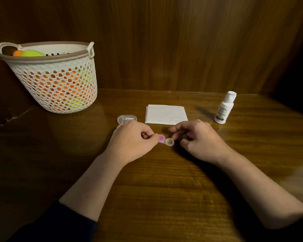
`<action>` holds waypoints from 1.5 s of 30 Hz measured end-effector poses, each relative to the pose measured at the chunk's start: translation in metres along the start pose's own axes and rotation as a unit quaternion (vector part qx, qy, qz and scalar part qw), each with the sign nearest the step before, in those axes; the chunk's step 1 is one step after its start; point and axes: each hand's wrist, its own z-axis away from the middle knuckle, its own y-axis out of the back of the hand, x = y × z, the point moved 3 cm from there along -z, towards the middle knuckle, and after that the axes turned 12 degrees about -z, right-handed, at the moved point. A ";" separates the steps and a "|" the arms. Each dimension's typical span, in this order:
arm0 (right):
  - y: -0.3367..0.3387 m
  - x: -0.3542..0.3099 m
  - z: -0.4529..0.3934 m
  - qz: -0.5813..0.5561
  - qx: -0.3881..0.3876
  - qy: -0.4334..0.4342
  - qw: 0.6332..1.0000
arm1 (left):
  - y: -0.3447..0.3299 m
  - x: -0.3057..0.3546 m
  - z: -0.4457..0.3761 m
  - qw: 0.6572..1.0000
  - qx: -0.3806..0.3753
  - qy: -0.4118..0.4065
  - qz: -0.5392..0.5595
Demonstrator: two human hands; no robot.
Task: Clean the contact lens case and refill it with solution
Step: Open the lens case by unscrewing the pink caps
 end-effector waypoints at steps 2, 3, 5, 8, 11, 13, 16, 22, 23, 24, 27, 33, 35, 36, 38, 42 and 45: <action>0.000 -0.001 0.001 -0.005 0.000 -0.003 1.000 | 0.001 0.001 0.000 1.000 0.005 0.001 0.003; 0.000 -0.001 0.001 -0.010 -0.001 -0.004 1.000 | 0.001 0.001 0.000 1.000 0.005 0.001 0.003; 0.000 -0.002 0.001 -0.020 -0.002 -0.005 1.000 | 0.001 0.002 0.000 1.000 0.001 0.001 0.004; -0.001 -0.003 0.002 -0.028 -0.015 0.000 0.999 | 0.001 0.003 0.001 1.000 -0.004 -0.004 0.009; -0.003 -0.004 0.003 -0.034 -0.023 0.011 0.999 | 0.002 0.005 0.003 1.000 -0.003 -0.012 0.008; -0.004 -0.005 0.003 -0.033 -0.031 0.023 0.999 | 0.003 0.007 0.004 1.000 -0.003 -0.013 0.001; -0.005 -0.006 0.003 -0.037 -0.043 0.034 0.998 | 0.005 0.010 0.005 1.000 -0.002 -0.021 -0.009; 0.003 -0.001 0.000 0.019 0.022 0.052 0.998 | 0.007 0.013 0.006 0.999 0.008 -0.028 -0.030; 0.001 -0.001 0.000 0.036 0.005 0.049 0.998 | 0.007 0.014 0.006 0.999 0.008 -0.029 -0.035; -0.001 0.000 0.000 0.049 -0.013 0.045 0.998 | 0.007 0.015 0.006 0.999 0.008 -0.030 -0.041; -0.006 0.001 0.000 0.053 -0.039 0.039 0.997 | 0.007 0.015 0.005 0.999 0.004 -0.030 -0.045; -0.004 0.004 -0.002 0.070 -0.036 0.050 0.996 | 0.004 0.015 0.005 0.998 -0.018 -0.030 -0.042; -0.004 0.006 -0.003 0.078 -0.034 0.050 0.995 | 0.004 0.015 0.004 0.998 -0.026 -0.030 -0.043; -0.004 0.007 -0.003 0.081 -0.035 0.050 0.995 | 0.003 0.015 0.004 0.998 -0.028 -0.030 -0.042; -0.004 0.009 -0.002 0.082 -0.032 0.058 0.994 | 0.004 0.015 0.004 0.999 -0.027 -0.029 -0.038; -0.005 0.010 -0.002 0.087 -0.029 0.067 0.994 | 0.004 0.014 0.005 0.999 -0.031 -0.023 -0.026; -0.005 0.010 -0.003 0.095 -0.028 0.066 0.993 | 0.003 0.013 0.005 0.999 -0.036 -0.019 -0.016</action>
